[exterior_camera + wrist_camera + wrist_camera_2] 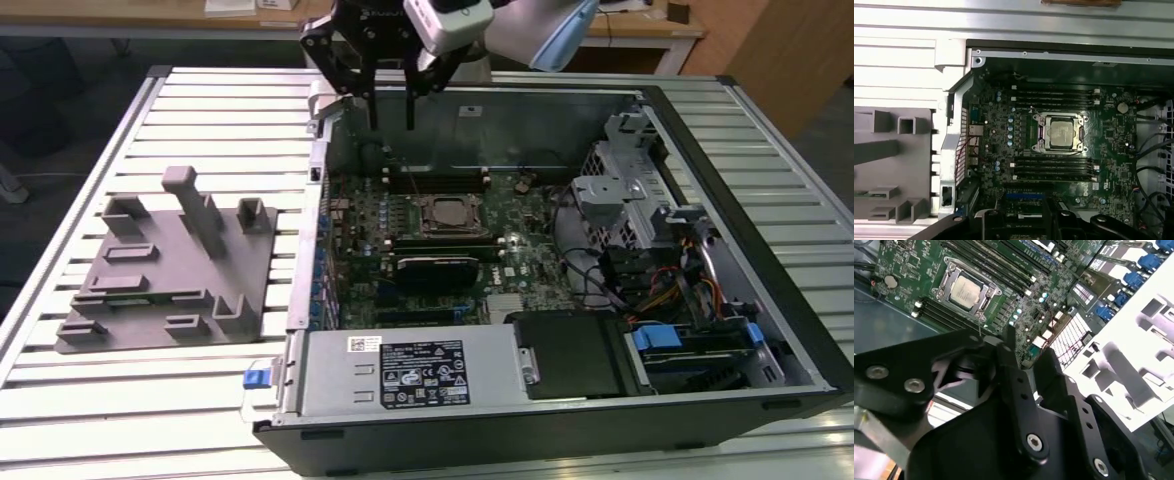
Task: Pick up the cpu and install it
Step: 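Install the first cpu locking lever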
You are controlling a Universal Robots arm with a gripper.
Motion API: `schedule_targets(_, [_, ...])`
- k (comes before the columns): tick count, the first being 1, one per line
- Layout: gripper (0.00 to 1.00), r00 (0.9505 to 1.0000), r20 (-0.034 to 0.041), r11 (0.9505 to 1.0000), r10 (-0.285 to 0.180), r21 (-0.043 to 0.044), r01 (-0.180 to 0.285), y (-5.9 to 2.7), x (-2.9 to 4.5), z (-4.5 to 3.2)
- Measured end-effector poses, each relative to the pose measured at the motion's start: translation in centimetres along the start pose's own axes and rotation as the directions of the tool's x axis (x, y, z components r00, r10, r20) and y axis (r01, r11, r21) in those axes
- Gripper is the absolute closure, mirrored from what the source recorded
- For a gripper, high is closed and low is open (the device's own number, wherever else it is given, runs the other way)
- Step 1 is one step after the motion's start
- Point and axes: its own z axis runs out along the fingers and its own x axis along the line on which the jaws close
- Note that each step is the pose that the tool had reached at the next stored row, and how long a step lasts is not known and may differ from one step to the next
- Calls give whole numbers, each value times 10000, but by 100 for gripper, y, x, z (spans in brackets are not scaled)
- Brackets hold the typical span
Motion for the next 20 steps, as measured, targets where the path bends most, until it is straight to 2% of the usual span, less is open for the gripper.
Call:
schedule_targets(1, [58,10000,1,10000,-1,0,1,13,0,4])
schedule_targets(3, [70,10000,1,10000,-1,0,1,40,-1,12])
schedule_targets(4, [70,10000,0,10000,-1,1,1,48,-1,16])
schedule_targets(6, [82,10000,0,10000,-1,1,1,58,-1,22])
schedule_targets(7, [82,10000,1,10000,-1,0,1,61,-1,27])
schedule_targets(8, [88,10000,2,10000,-3,-1,3,62,-1,33])
schedule_targets(14, [89,10000,0,10000,-1,3,1,63,0,40])
schedule_targets(20, [89,10000,7,10000,-1,10,1,113,0,109])
